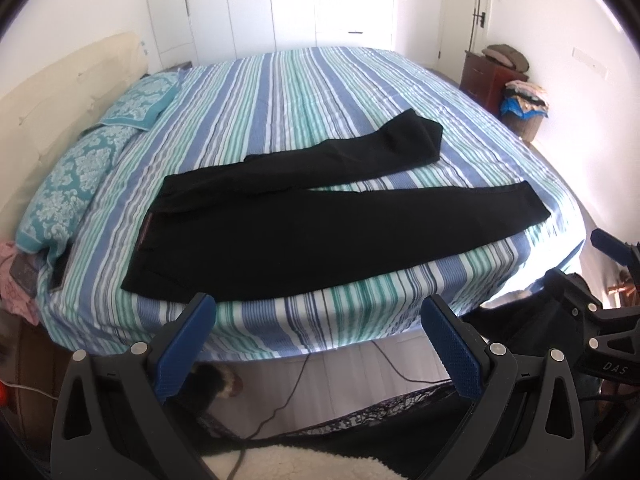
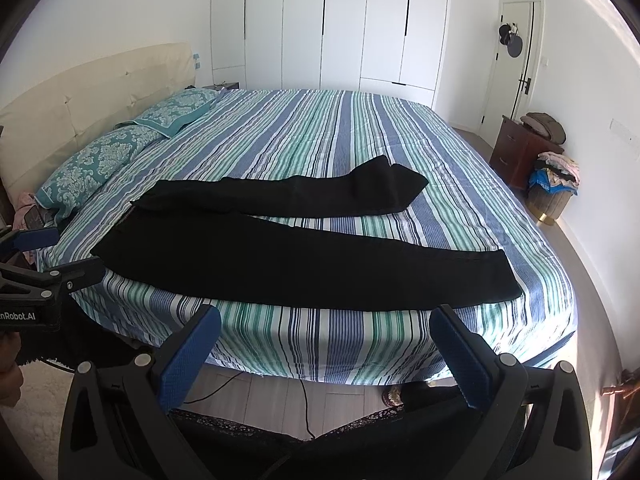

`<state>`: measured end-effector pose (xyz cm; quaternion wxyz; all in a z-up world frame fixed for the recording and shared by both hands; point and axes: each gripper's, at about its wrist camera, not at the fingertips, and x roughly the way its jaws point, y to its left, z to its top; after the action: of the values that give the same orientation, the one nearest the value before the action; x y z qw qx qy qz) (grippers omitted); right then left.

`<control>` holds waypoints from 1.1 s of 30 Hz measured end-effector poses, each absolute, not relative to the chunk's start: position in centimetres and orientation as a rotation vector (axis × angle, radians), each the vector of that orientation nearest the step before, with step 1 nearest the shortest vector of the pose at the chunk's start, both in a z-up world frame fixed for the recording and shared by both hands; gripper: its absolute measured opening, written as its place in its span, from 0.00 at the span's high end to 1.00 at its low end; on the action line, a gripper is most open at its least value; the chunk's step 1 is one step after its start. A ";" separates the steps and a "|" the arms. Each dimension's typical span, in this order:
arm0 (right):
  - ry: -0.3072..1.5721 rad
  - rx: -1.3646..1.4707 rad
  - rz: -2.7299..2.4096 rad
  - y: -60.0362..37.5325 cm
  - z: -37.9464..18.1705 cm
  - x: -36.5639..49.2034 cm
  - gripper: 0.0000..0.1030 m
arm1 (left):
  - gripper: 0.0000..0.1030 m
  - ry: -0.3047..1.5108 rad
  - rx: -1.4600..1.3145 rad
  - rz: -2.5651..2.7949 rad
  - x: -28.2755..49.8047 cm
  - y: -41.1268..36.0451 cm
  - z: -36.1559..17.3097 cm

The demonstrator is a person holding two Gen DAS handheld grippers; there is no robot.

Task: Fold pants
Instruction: 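Lower the right tool to the trouser leg hem and close on it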

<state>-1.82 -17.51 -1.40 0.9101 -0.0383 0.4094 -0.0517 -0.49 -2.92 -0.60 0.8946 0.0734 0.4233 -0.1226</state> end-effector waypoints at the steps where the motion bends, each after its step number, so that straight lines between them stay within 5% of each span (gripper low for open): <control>1: 0.847 -0.076 -0.106 -17.5 -1.5 -1.7 0.00 | 0.01 0.877 0.147 -0.256 -0.4 -2.9 -0.6; 22: 0.785 -0.109 -0.010 -16.9 -1.1 2.1 0.00 | 0.01 0.802 0.052 -0.277 5.8 -3.9 0.7; 33: 0.793 0.225 0.334 -29.1 -2.9 16.6 0.00 | 0.01 0.683 0.027 -0.187 14.2 -5.8 -0.6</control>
<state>16.59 -29.14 -2.91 0.9028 0.1088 0.3834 0.1616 14.16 -5.83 -0.64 0.9379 0.0132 0.3342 -0.0918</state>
